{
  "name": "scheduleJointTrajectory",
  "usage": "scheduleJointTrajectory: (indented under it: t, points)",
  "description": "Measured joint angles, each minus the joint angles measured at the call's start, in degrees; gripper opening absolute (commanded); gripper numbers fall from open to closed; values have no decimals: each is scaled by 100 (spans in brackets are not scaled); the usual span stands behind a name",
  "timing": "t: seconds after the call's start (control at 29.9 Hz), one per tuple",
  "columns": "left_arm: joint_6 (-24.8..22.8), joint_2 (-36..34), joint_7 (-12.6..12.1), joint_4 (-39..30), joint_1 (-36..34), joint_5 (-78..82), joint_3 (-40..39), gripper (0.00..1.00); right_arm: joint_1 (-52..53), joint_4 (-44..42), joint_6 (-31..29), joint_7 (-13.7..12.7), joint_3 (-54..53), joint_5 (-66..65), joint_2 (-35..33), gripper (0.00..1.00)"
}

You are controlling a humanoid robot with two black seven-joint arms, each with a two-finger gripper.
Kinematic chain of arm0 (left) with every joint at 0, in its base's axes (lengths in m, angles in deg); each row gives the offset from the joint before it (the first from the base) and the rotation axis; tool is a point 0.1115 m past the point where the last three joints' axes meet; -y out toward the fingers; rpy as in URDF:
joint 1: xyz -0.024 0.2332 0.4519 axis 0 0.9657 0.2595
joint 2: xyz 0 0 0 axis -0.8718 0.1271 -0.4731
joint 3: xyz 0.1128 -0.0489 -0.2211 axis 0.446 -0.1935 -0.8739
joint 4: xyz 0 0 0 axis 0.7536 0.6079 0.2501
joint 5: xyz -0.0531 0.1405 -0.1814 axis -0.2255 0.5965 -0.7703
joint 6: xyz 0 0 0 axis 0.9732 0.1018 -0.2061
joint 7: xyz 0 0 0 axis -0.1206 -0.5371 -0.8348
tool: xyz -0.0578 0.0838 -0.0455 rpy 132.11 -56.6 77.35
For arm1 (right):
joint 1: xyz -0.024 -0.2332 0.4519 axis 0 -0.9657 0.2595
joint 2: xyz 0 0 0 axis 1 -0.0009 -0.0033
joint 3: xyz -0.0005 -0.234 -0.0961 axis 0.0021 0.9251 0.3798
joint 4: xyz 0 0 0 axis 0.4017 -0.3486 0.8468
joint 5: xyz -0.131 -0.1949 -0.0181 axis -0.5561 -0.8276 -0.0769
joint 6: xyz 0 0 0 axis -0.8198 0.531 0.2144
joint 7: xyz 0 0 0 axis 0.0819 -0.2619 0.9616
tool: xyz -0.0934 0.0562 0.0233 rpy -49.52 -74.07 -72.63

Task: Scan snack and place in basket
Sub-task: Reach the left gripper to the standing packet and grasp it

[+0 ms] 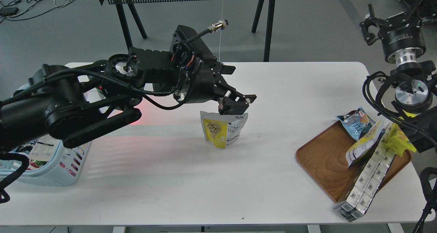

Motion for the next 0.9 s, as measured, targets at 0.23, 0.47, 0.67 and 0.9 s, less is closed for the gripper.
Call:
scheduleJointTrajectory:
  t: [0.23, 0.47, 0.67, 0.9]
  points:
    - [1, 100, 541, 317, 44, 920, 694, 91, -79, 12, -2, 53, 7, -11, 203, 100]
    - [1, 199, 1220, 710, 98, 1069, 856, 78, -44, 27, -2, 50, 37, -20, 225, 100]
    - [1, 231, 1256, 998, 112, 1070, 861, 68, -29, 34, -2, 46, 47, -24, 321, 100]
    - [1, 279, 1250, 1165, 113, 1070, 857, 32, -14, 36, -2, 46, 49, -29, 338, 100]
